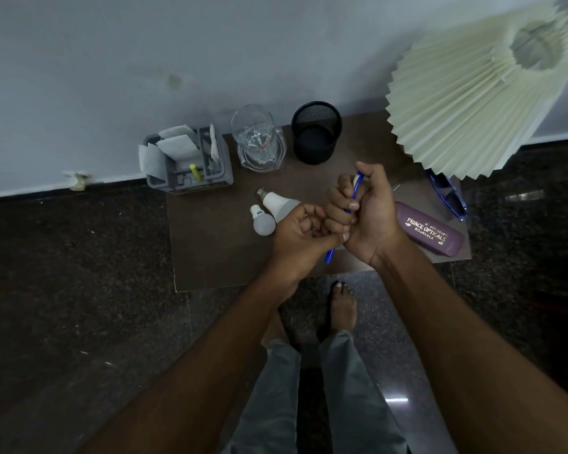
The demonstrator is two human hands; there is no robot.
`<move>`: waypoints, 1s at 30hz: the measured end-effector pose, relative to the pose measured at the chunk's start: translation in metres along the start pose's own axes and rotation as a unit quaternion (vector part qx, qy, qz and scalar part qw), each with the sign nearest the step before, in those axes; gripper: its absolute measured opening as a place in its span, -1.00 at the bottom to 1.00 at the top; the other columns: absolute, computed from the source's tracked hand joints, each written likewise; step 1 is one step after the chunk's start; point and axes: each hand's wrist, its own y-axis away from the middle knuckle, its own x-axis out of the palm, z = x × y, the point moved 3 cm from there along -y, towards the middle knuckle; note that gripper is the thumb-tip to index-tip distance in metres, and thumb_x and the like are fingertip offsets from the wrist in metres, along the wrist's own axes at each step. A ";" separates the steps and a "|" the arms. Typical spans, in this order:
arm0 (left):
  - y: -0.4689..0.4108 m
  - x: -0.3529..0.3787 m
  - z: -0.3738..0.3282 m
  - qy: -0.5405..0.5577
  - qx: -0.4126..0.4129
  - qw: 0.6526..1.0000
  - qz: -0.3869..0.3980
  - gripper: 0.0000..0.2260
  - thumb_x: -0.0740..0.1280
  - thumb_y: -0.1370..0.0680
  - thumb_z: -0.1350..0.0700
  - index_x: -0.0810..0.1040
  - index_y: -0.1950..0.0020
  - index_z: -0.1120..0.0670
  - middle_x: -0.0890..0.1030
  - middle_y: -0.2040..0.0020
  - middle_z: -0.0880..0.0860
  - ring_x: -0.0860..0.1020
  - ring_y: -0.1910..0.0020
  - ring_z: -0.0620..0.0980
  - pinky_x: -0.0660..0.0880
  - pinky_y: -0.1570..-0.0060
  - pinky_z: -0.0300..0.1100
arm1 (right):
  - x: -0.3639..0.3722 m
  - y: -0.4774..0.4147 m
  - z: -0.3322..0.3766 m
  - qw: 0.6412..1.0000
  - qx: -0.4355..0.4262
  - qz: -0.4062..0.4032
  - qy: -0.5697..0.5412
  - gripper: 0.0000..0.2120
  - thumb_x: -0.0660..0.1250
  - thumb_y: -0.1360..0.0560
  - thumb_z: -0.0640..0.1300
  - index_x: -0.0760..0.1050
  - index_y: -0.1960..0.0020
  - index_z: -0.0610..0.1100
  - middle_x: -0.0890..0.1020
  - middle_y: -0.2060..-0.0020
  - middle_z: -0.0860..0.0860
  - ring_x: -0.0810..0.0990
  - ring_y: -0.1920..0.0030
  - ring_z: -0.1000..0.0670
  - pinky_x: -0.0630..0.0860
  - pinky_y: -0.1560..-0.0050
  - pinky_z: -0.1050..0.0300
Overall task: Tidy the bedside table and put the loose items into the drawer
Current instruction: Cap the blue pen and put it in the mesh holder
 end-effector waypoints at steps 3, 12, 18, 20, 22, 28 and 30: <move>0.001 -0.001 -0.003 0.005 -0.004 1.000 0.013 -0.62 0.54 -0.39 0.42 0.50 -0.14 0.31 0.64 -0.02 0.42 0.61 0.05 0.14 0.59 -0.06 -0.04 | 0.001 0.001 0.001 1.000 0.000 -0.005 0.004 -0.58 0.09 -0.58 0.11 0.22 0.36 -0.09 0.06 0.51 0.04 -0.05 0.56 0.08 -0.06 0.48 0.34; 0.002 0.000 -0.001 -0.003 -0.017 1.000 -0.002 -0.65 0.55 -0.41 0.38 0.53 -0.14 0.28 0.67 0.10 0.21 0.65 0.11 0.04 0.64 0.04 -0.09 | 0.001 -0.001 0.002 0.999 -0.006 -0.015 0.035 -0.58 0.13 -0.63 0.13 0.35 0.32 -0.07 0.20 0.53 0.06 0.02 0.58 0.10 -0.04 0.53 0.33; -0.007 -0.001 -0.021 0.026 -0.010 0.998 -0.048 -0.66 0.56 -0.43 0.33 0.60 -0.15 0.13 0.72 0.08 0.09 0.70 0.16 -0.14 0.58 0.23 -0.33 | 0.013 -0.004 0.015 0.983 -0.103 -0.062 0.139 -0.67 0.18 -0.68 0.11 0.54 -0.04 -0.13 0.48 0.29 -0.02 0.32 0.44 0.06 0.22 0.44 0.17; -0.011 -0.002 -0.031 0.034 0.000 0.998 -0.058 -0.67 0.55 -0.43 0.35 0.61 -0.15 0.16 0.73 0.05 0.14 0.71 0.14 -0.10 0.60 0.20 -0.30 | 0.019 -0.005 0.022 0.975 -0.129 -0.064 0.168 -0.68 0.16 -0.71 -0.02 0.56 -0.23 -0.20 0.50 0.20 -0.04 0.41 0.37 0.06 0.39 0.39 0.14; -0.015 -0.002 -0.042 0.031 0.014 0.997 -0.062 -0.66 0.53 -0.44 0.36 0.61 -0.19 0.22 0.73 -0.01 0.20 0.72 0.07 -0.02 0.63 0.16 -0.26 | 0.028 -0.007 0.030 0.968 -0.145 -0.062 0.194 -0.70 0.16 -0.71 -0.13 0.54 -0.33 -0.21 0.48 0.18 -0.05 0.46 0.34 0.07 0.51 0.31 0.18; -0.038 -0.006 -0.082 -0.019 0.080 0.993 -0.080 -0.67 0.49 -0.47 0.38 0.61 -0.23 0.28 0.71 -0.03 0.25 0.70 0.02 0.07 0.67 0.00 -0.12 | 0.052 -0.013 0.061 0.905 -0.218 -0.044 0.363 -0.71 0.25 -0.66 -0.24 0.55 -0.34 -0.06 0.54 0.15 -0.04 0.56 0.12 -0.02 0.62 -0.09 -0.19; -0.048 -0.007 -0.096 -0.042 0.102 0.990 -0.084 -0.69 0.48 -0.48 0.38 0.62 -0.21 0.25 0.72 -0.01 0.23 0.70 0.04 0.04 0.67 -0.02 -0.12 | 0.059 -0.016 0.075 0.872 -0.254 -0.045 0.416 -0.71 0.30 -0.64 -0.24 0.56 -0.33 -0.07 0.54 0.11 -0.10 0.57 0.04 -0.02 0.62 -0.17 -0.20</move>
